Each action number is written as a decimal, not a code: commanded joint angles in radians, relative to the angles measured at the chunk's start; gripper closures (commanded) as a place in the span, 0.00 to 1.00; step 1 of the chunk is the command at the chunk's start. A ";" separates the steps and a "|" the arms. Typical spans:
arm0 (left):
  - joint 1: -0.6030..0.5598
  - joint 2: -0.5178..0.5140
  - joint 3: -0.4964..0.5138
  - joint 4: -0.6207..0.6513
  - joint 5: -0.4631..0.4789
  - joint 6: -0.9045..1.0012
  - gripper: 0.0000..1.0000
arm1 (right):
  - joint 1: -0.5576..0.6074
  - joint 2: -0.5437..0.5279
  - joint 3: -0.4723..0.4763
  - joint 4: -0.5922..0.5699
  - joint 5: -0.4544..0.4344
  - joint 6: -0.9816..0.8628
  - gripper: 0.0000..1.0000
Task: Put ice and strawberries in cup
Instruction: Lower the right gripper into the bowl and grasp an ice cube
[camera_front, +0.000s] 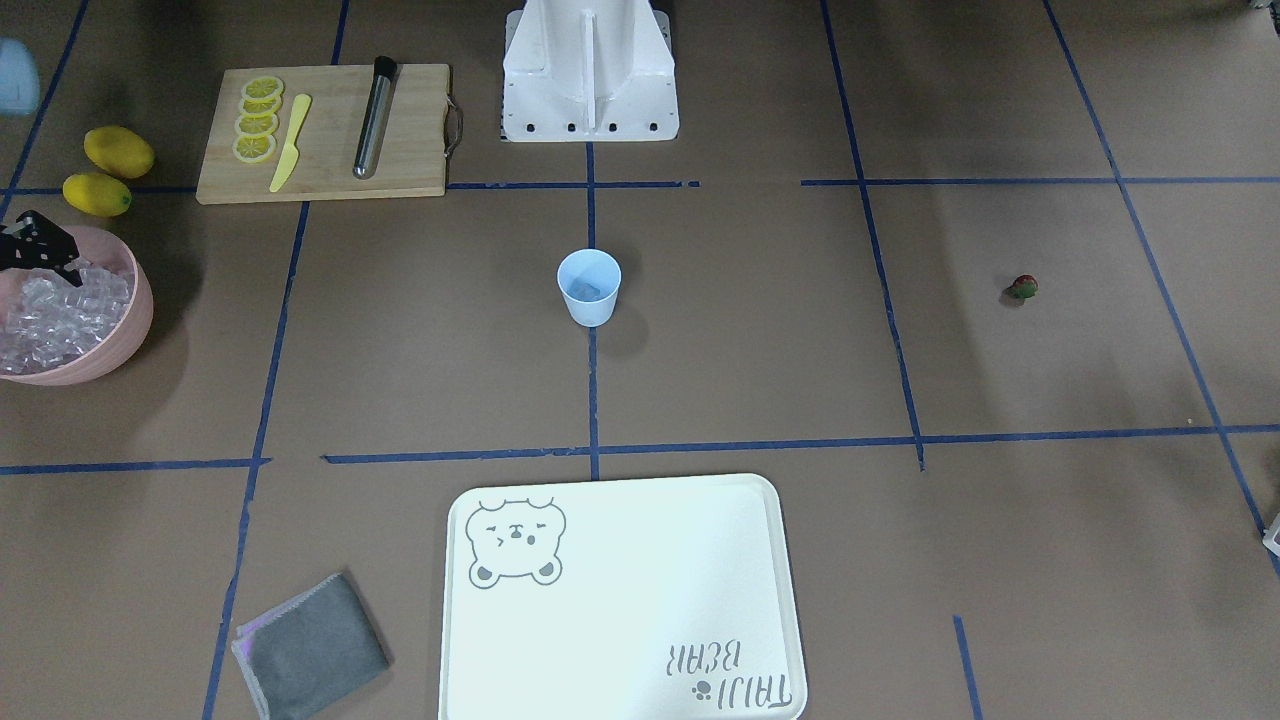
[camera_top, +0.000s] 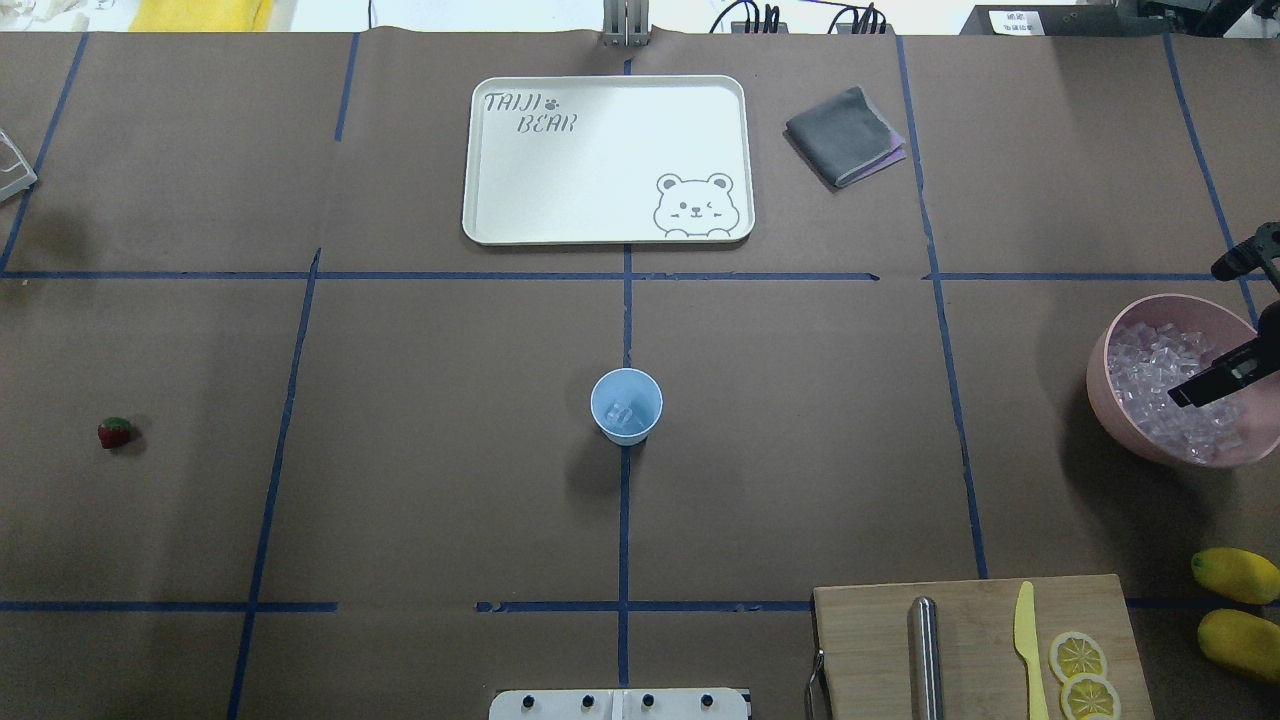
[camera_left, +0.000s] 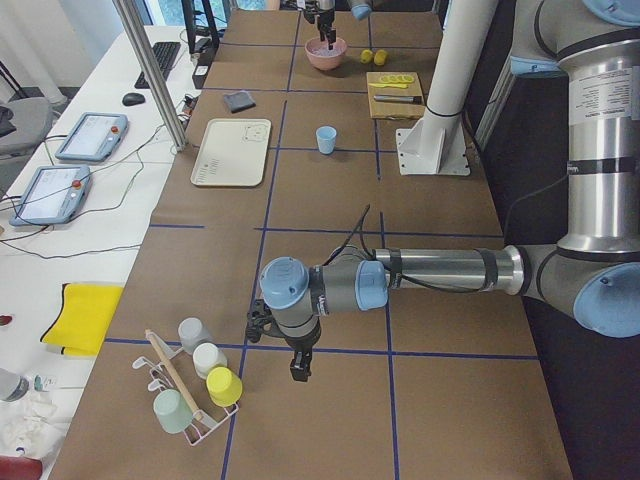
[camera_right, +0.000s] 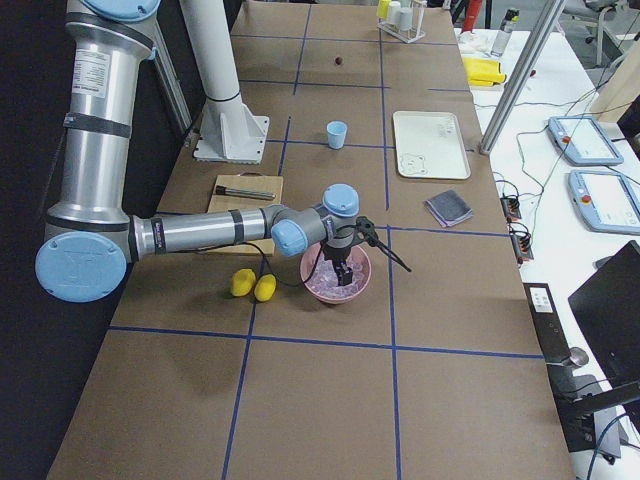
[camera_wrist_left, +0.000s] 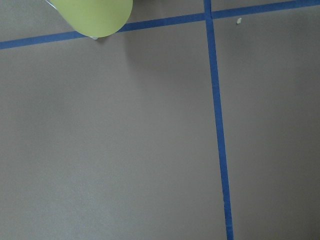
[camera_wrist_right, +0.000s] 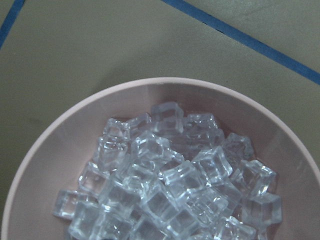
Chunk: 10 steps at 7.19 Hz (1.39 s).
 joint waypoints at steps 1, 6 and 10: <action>0.000 0.000 0.000 -0.001 0.000 0.000 0.00 | 0.001 -0.002 -0.003 0.000 0.001 -0.003 0.09; 0.002 0.000 -0.003 -0.001 0.000 0.000 0.00 | 0.001 -0.003 0.000 0.001 0.003 -0.012 0.88; 0.002 0.000 -0.001 -0.001 0.000 0.000 0.00 | 0.039 0.010 0.067 -0.015 0.017 -0.003 0.88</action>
